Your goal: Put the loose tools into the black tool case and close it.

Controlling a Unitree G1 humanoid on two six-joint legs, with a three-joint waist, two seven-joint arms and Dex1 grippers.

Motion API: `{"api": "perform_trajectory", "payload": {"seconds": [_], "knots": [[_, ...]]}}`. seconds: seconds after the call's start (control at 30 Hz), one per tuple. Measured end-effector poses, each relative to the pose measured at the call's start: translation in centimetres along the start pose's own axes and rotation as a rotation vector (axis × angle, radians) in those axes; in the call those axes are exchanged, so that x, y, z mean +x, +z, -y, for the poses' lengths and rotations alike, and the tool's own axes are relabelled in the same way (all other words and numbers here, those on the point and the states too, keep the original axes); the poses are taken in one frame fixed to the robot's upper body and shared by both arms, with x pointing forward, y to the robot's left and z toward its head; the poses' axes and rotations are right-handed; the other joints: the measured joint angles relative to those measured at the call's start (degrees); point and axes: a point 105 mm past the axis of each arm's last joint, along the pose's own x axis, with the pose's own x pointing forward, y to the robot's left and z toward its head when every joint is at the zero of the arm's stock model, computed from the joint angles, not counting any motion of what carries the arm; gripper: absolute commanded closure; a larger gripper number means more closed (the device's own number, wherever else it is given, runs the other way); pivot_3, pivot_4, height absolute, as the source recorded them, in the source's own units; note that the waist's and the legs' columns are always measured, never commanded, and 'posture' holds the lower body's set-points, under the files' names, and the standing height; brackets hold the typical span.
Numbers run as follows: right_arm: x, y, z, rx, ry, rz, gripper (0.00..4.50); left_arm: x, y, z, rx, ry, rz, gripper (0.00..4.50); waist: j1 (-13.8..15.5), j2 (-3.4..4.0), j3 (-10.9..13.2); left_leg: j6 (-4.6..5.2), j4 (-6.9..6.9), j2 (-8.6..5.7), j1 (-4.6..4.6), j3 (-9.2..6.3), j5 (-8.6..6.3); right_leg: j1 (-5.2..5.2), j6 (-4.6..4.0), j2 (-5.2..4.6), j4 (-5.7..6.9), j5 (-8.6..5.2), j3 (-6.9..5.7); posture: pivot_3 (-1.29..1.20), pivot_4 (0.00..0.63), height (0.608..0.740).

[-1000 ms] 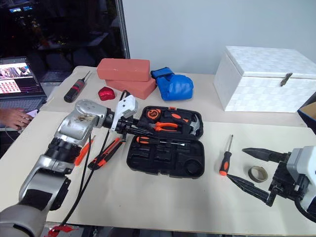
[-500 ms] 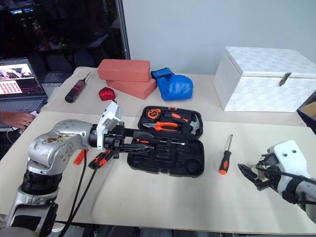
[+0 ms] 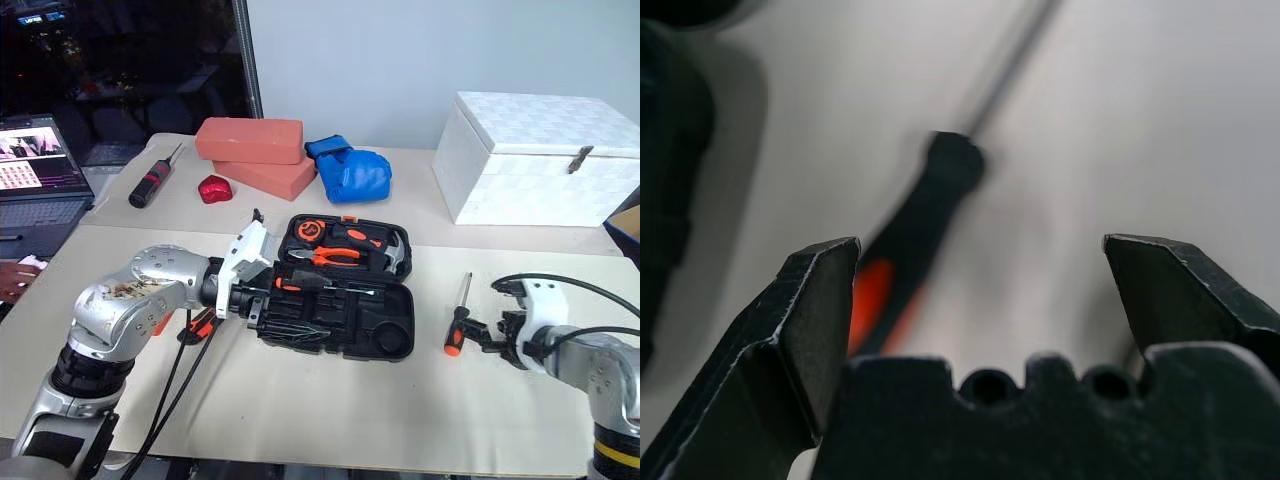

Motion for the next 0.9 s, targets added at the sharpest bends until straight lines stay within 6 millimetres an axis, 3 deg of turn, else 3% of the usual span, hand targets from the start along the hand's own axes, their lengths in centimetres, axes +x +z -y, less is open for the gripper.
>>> {"api": "perform_trajectory", "payload": {"seconds": [0.07, 0.2, 0.37, 0.53, 0.7, 0.73, 0.9], "knots": [[0.9, 0.2, -0.5, -0.021, 0.002, -0.019, 0.61, -0.2, 0.0, -0.1, 0.021, 0.012, -0.012, 0.02, -0.1, 0.0, 0.0, 0.0, 0.01, -0.03, -0.04, 0.01, 0.0, -0.02, 0.01, -0.02, -0.04, 0.01, 0.03, 0.0, 0.15, 0.74], [1.8, 0.2, -1.5, -0.091, 0.025, -0.041, 2.02, -0.4, -0.3, -0.2, 0.03, 0.026, -0.019, 0.02, -0.1, 0.0, 0.0, 0.0, 0.01, -0.03, -0.04, -0.01, 0.0, 0.0, 0.01, -0.01, -0.04, 0.0, 0.01, 0.0, 0.15, 0.74], [1.5, 0.2, -0.2, -0.195, -0.05, -0.056, 3.63, -0.5, -1.0, -0.1, 0.01, 0.039, -0.023, 0.02, 0.4, 0.0, 0.0, 0.0, 0.03, -0.07, -0.13, -0.01, 0.0, -0.01, 0.03, -0.05, -0.11, -0.01, 0.03, 0.0, 0.15, 0.74], [0.0, 0.9, 1.0, -0.361, -0.106, -0.022, 3.67, -1.1, -1.6, 0.1, 0.003, 0.071, 0.0, 0.02, 0.3, 0.03, 0.0, 0.01, 0.02, -0.05, -0.26, -0.02, 0.0, -0.17, 0.06, -0.03, -0.1, -0.02, 0.01, 0.0, 0.15, 0.74], [-2.6, 4.7, -3.3, -0.697, 0.125, 0.164, 3.67, -3.1, -2.9, 1.2, -0.032, 0.101, 0.08, 0.02, -1.1, 0.13, 0.1, 0.02, 0.01, 0.04, -0.24, 0.04, -0.01, -0.31, 0.03, 0.01, 0.06, -0.03, 0.03, 0.0, 0.15, 0.74], [-3.0, 5.6, -4.7, -0.824, 0.194, 0.193, 3.67, -4.3, -3.3, 1.8, -0.089, 0.095, 0.085, 0.02, -1.4, 0.13, 0.1, 0.02, 0.01, 0.1, -0.19, 0.09, -0.01, -0.35, -0.02, 0.03, 0.11, -0.03, 0.03, 0.0, 0.15, 0.74], [-1.6, 6.2, -9.1, -1.108, 0.429, 0.218, 3.67, -7.4, -4.4, 3.5, -0.144, 0.119, 0.059, 0.02, -1.6, 0.08, 0.1, 0.0, 0.02, 0.14, -0.1, 0.18, -0.01, -0.47, -0.12, -0.03, 0.12, -0.04, 0.0, 0.0, 0.15, 0.74]]}}
